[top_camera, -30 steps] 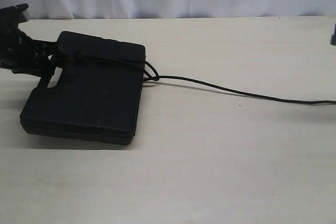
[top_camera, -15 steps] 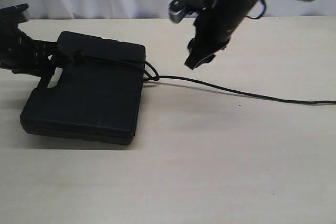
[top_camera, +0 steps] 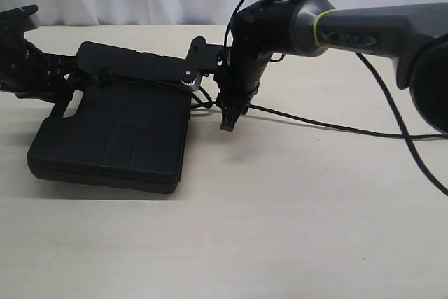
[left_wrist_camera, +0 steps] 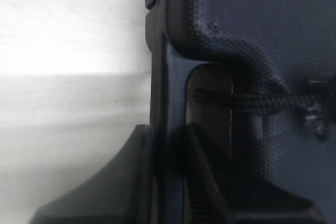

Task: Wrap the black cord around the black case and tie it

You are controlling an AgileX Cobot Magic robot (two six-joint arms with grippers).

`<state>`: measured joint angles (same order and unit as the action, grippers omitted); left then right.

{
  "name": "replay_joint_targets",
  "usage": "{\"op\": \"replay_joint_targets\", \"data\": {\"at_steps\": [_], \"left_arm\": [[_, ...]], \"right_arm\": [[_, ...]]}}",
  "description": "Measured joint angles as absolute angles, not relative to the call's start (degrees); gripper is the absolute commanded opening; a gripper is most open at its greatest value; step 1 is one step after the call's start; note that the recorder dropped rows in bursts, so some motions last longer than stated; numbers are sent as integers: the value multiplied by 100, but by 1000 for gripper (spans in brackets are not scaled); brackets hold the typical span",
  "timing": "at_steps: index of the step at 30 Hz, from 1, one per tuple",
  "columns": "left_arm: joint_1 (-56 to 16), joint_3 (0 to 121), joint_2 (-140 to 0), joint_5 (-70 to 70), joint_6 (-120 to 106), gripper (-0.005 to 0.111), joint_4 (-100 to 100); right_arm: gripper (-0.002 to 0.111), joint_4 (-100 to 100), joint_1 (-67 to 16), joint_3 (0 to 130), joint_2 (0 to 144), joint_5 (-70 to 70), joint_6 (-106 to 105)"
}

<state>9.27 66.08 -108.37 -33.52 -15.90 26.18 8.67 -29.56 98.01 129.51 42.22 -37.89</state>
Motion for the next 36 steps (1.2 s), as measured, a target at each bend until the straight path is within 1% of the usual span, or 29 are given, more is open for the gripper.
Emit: {"op": "replay_joint_targets", "data": {"at_steps": [3, 8, 10, 21, 26, 32, 34, 35, 36], "left_arm": [[927, 6608, -10837, -3352, -1590, 0, 2618], [927, 6608, -10837, -3352, -1590, 0, 2618], [927, 6608, -10837, -3352, -1590, 0, 2618], [927, 6608, -10837, -3374, -1590, 0, 2642], [880, 6608, -10837, -3490, -1602, 0, 2863], [753, 6535, -10849, -3319, -1985, 0, 3702], [547, 6532, -10979, -3042, -2258, 7, 3970], [439, 6532, -11061, -2931, -2425, 15, 4124], [274, 6545, -11203, -2738, -2634, 19, 4345]], "right_arm": [[34, 929, -2956, 9810, 13007, 3978, -3684], [12, 968, -2956, 9834, 13105, 3810, -3618], [5, 968, -2956, 9834, 13131, 3811, -3548], [4, 929, -2933, 9843, 13134, 4033, -3344], [4, 676, -2612, 9843, 12862, 4274, -3159], [4, 573, -2373, 9843, 12550, 4367, -2883], [4, 573, -2243, 9843, 12550, 4377, -2726], [4, 585, -2188, 9843, 12550, 4398, -2670], [4, 614, -2087, 9843, 12550, 4430, -2591]]}}
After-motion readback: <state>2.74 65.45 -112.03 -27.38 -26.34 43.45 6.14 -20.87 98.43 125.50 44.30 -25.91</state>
